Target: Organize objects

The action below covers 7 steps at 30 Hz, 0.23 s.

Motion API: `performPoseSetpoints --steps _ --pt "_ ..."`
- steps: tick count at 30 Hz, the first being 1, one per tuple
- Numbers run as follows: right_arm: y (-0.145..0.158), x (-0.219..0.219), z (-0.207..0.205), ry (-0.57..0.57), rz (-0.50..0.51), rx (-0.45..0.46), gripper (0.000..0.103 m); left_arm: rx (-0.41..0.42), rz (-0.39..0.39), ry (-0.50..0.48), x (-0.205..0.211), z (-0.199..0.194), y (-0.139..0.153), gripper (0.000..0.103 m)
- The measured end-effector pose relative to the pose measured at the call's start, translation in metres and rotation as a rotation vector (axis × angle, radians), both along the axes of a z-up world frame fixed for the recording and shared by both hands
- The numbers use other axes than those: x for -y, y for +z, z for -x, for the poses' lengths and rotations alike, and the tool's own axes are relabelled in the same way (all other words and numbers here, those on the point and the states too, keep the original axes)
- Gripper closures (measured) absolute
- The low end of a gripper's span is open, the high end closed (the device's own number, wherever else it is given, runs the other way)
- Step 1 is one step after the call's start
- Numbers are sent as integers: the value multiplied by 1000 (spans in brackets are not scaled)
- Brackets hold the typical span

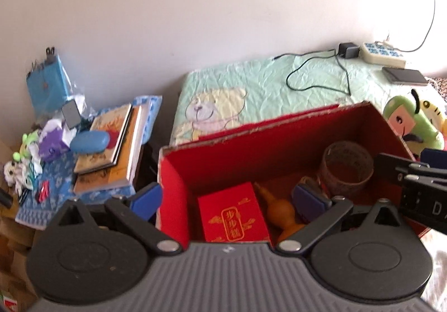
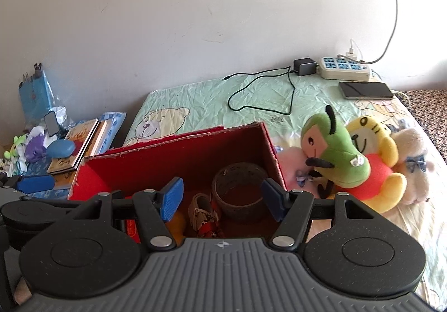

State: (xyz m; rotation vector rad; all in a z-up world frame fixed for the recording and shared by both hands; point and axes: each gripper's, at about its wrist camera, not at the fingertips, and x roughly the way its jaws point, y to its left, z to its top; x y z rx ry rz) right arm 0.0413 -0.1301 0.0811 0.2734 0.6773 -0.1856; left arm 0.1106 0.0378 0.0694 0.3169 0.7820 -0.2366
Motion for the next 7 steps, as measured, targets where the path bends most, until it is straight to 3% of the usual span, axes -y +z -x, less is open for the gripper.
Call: performPoseSetpoints --steps 7 --pt "3 -3 13 -43 6 9 38 -74 67 -37 -7 -3 -7 2"
